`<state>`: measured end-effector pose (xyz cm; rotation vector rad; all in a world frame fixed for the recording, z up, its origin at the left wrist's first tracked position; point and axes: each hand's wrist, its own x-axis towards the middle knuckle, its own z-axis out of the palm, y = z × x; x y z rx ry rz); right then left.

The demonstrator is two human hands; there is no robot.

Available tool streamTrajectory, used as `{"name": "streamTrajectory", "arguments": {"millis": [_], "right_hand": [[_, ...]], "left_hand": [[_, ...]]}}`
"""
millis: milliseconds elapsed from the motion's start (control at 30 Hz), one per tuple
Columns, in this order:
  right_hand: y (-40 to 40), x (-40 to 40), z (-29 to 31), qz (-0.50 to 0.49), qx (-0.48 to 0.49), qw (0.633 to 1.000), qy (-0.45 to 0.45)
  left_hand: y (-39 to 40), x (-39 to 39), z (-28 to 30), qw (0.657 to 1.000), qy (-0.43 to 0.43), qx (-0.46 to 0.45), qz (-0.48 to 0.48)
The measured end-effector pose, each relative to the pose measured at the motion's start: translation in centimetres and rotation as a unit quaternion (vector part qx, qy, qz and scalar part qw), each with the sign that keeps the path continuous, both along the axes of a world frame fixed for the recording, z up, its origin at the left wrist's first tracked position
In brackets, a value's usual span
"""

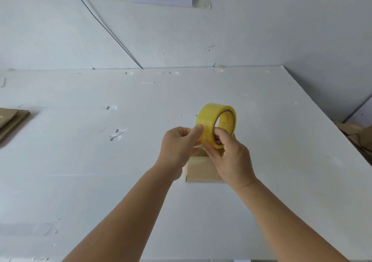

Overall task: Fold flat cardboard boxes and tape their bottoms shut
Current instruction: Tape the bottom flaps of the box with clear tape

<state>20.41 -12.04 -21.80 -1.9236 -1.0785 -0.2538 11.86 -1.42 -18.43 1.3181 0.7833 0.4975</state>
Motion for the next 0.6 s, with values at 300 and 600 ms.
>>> {"name": "streamTrajectory", "arguments": {"millis": [300,600], "right_hand": [[-0.3,2.5,-0.1,0.002,-0.020,0.947,0.322],[-0.7,3.4,0.4,0.069,0.084,0.916,0.386]], "left_hand": [[1.4,-0.8,-1.4,1.000,0.009,0.005,-0.020],[1.5,-0.8,-1.2,0.999,-0.032,-0.009,-0.035]]}}
